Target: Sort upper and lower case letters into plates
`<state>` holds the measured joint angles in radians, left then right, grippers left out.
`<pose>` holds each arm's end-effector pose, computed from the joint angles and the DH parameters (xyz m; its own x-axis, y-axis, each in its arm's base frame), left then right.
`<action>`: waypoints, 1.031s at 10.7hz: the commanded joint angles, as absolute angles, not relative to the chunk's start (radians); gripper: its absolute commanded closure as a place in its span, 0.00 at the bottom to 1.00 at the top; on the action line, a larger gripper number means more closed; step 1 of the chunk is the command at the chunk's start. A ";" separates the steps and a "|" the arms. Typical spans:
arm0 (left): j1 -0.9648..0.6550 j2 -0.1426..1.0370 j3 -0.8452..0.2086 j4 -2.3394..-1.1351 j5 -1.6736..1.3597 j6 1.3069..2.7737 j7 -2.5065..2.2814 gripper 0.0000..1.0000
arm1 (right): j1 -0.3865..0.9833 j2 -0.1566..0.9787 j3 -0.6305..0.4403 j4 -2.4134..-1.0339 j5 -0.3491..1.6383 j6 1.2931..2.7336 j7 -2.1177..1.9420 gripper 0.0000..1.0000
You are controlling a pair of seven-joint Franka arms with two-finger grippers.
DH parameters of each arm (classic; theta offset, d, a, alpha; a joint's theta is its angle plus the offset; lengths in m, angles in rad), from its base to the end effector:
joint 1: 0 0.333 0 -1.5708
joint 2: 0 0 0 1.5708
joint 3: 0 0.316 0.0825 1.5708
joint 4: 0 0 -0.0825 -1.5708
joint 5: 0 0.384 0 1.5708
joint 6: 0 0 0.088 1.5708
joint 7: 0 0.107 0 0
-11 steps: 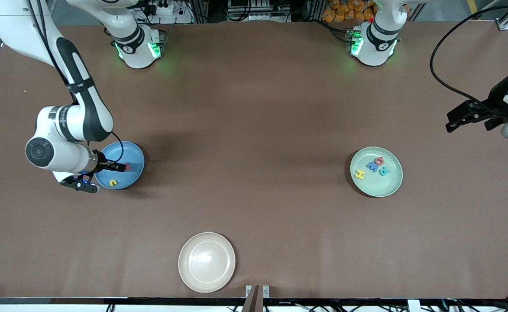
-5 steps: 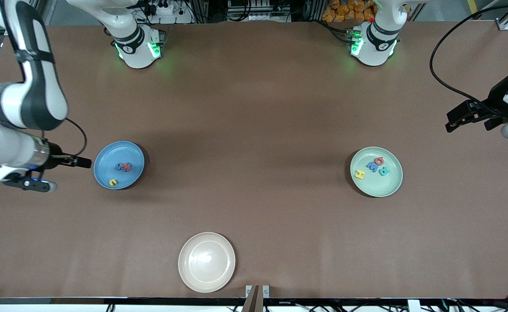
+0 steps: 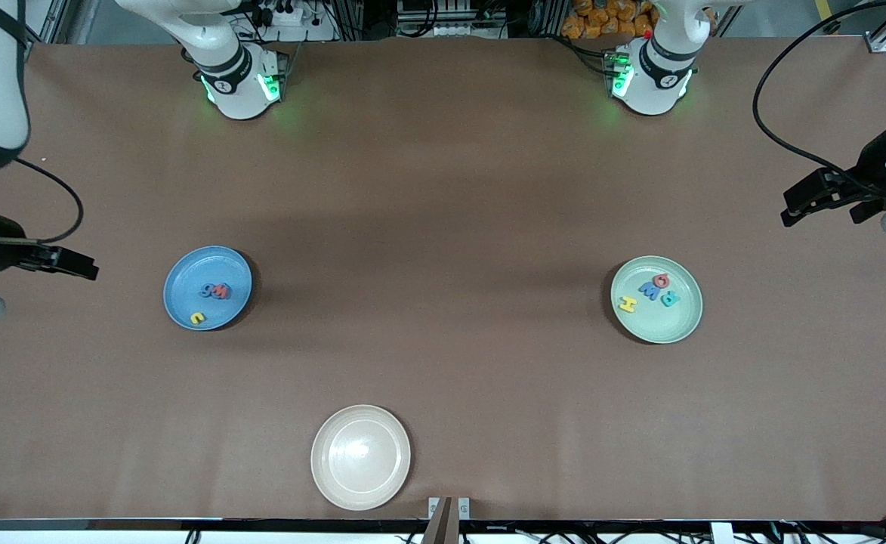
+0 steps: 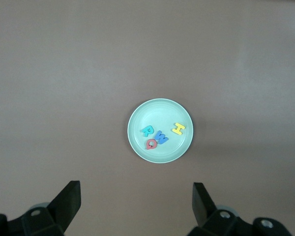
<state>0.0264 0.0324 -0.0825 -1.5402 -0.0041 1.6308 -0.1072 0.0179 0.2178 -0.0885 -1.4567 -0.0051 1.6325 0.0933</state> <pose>0.5700 -0.0316 0.6263 0.9970 0.0516 0.0572 0.0509 -0.9986 0.0130 0.6214 -0.0389 0.5559 0.9861 -0.1615 -0.0387 -0.1605 -0.9866 0.0279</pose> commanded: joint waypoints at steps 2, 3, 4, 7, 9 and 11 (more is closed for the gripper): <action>0.029 0.038 -0.084 -1.477 -0.023 1.562 -0.103 0.00 | 0.032 0.124 -0.095 -1.459 0.018 1.560 0.094 0.00; 0.029 0.038 -0.083 -1.477 -0.023 1.559 -0.103 0.00 | 0.047 0.105 -0.095 -1.463 0.017 1.559 0.094 0.00; 0.034 0.040 -0.083 -1.477 -0.023 1.559 -0.103 0.00 | 0.051 0.098 -0.095 -1.463 0.017 1.559 0.094 0.00; 0.028 0.040 -0.084 -1.477 -0.025 1.559 -0.101 0.00 | 0.061 0.080 -0.095 -1.492 0.018 1.557 0.077 0.00; 0.026 0.044 -0.084 -1.477 -0.023 1.557 -0.101 0.00 | 0.061 0.081 -0.095 -1.497 0.018 1.557 0.075 0.00; 0.026 0.044 -0.084 -1.477 -0.020 1.557 -0.103 0.00 | 0.060 0.093 -0.095 -1.499 0.018 1.560 0.087 0.00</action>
<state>0.0258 0.0357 -0.0838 -1.4995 -0.0041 1.5799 -0.1072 0.0570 0.1088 -0.0886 -1.4736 0.0001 1.5562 0.0885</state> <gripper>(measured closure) 0.000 0.000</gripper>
